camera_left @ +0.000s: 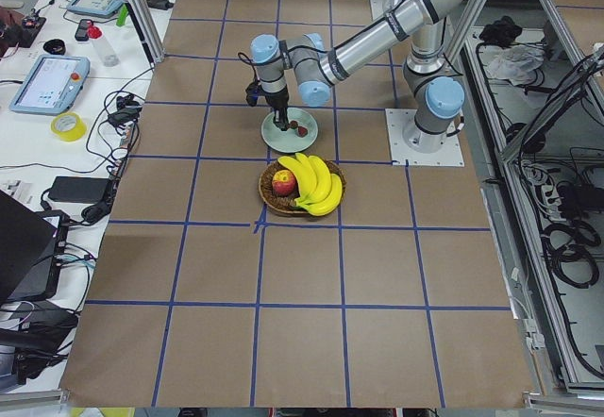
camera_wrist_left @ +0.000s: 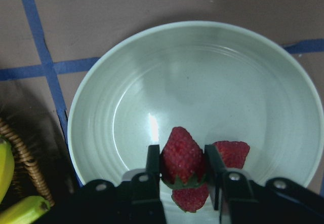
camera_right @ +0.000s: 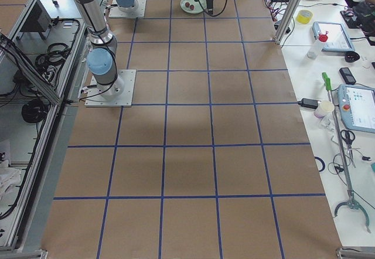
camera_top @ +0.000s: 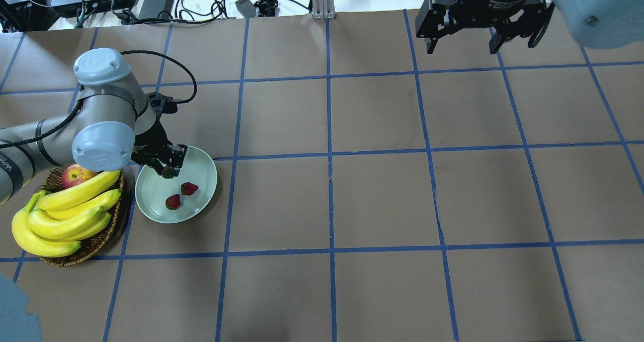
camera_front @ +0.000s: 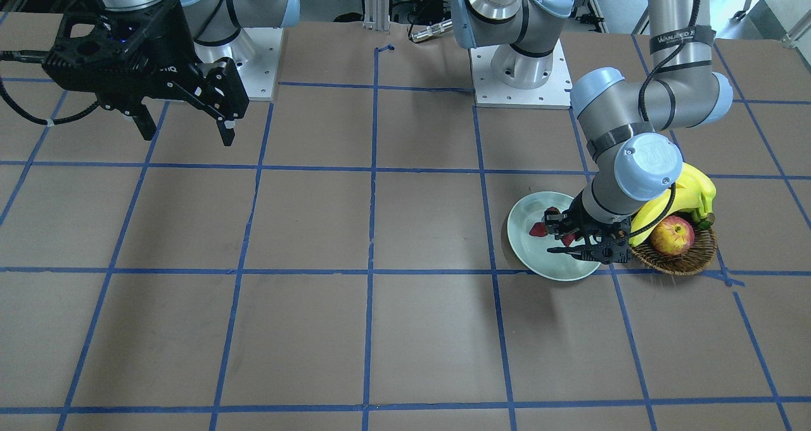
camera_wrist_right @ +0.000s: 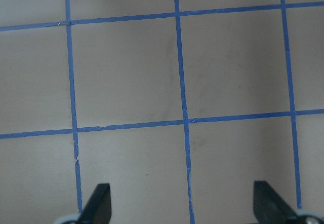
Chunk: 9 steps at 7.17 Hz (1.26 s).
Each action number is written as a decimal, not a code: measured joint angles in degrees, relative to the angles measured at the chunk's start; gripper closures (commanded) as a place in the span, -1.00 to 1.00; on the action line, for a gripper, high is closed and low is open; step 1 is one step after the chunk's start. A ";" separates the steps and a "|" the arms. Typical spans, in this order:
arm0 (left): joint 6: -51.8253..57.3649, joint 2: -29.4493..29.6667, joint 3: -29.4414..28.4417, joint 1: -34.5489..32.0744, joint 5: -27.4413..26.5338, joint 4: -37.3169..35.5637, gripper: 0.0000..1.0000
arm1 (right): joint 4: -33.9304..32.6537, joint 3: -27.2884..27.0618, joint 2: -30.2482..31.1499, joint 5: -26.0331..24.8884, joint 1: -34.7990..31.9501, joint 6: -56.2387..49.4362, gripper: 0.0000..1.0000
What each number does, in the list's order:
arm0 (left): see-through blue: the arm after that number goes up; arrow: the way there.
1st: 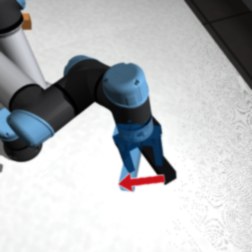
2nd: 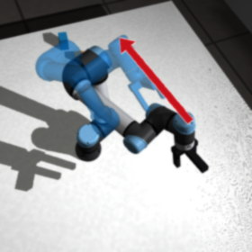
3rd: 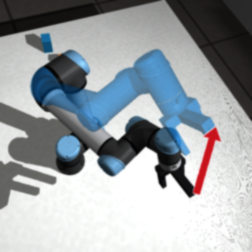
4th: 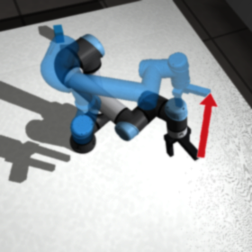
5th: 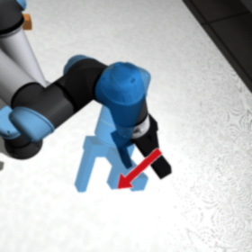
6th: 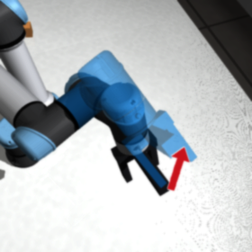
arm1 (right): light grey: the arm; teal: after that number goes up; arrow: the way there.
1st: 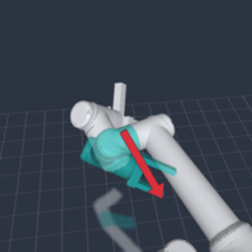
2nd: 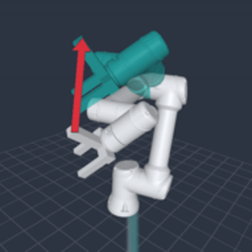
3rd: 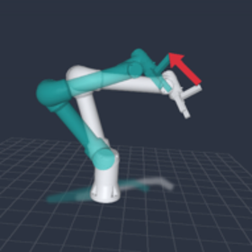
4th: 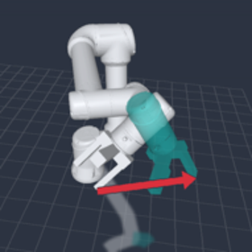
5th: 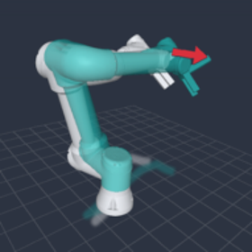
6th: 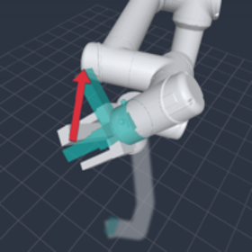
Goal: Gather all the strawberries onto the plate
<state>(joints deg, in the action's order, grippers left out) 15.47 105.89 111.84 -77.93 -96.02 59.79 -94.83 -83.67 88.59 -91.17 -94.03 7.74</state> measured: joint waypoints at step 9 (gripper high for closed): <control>-17.28 -14.29 -28.17 -20.03 -0.15 32.84 -0.99 | 0.35 -0.66 0.33 0.67 -0.19 -0.02 -1.00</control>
<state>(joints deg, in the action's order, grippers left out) -1.81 91.60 83.67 -97.96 -96.17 92.63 -94.49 -84.33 88.92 -90.50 -94.23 7.72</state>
